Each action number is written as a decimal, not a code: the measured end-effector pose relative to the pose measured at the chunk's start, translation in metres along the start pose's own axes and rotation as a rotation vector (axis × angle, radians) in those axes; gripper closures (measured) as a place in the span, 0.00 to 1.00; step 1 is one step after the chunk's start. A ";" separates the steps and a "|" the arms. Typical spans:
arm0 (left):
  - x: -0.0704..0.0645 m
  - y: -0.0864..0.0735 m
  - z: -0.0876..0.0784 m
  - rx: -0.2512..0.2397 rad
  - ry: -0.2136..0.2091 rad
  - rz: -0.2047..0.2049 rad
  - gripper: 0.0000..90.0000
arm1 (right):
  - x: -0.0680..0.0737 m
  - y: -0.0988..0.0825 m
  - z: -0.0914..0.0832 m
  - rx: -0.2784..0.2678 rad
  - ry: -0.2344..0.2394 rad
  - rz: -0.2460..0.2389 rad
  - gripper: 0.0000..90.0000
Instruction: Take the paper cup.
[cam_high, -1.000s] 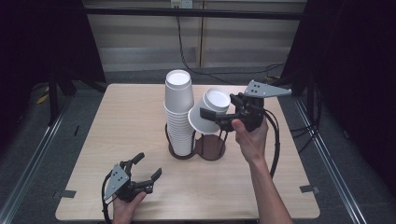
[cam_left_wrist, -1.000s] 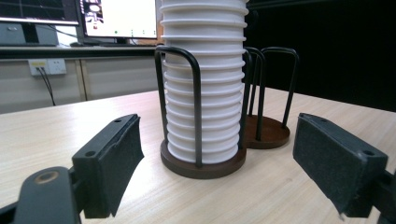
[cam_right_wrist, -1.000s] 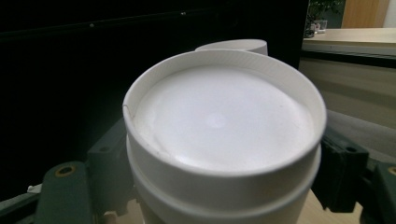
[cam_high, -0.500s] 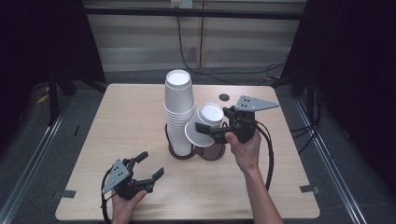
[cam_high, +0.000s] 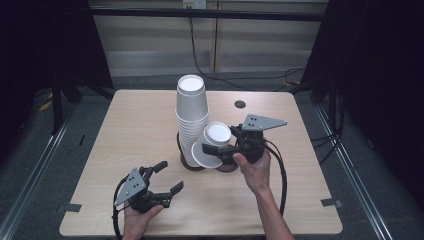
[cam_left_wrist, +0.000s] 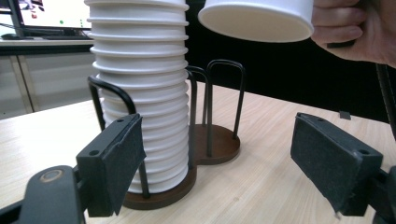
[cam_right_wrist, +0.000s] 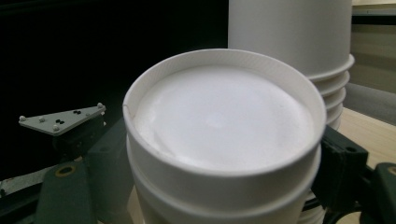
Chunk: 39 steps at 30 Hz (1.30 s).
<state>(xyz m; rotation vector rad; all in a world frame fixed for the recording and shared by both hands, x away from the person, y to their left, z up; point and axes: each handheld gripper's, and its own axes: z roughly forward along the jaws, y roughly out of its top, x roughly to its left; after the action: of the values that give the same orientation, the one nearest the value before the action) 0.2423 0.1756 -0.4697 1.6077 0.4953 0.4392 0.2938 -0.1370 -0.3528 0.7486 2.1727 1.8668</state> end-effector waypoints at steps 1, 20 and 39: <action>-0.001 0.001 0.001 -0.005 -0.004 -0.005 0.19 | 0.001 -0.002 0.001 0.004 0.003 0.004 0.24; -0.011 0.010 0.008 -0.014 -0.087 0.000 0.18 | 0.009 -0.024 0.020 0.037 0.047 0.014 0.24; -0.009 0.012 0.023 0.005 -0.118 0.014 0.17 | 0.014 -0.042 0.034 0.070 0.082 0.028 0.24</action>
<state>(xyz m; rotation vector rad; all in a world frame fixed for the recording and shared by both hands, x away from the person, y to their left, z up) 0.2480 0.1510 -0.4597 1.6320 0.3963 0.3521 0.2860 -0.1037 -0.3977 0.7316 2.3001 1.8749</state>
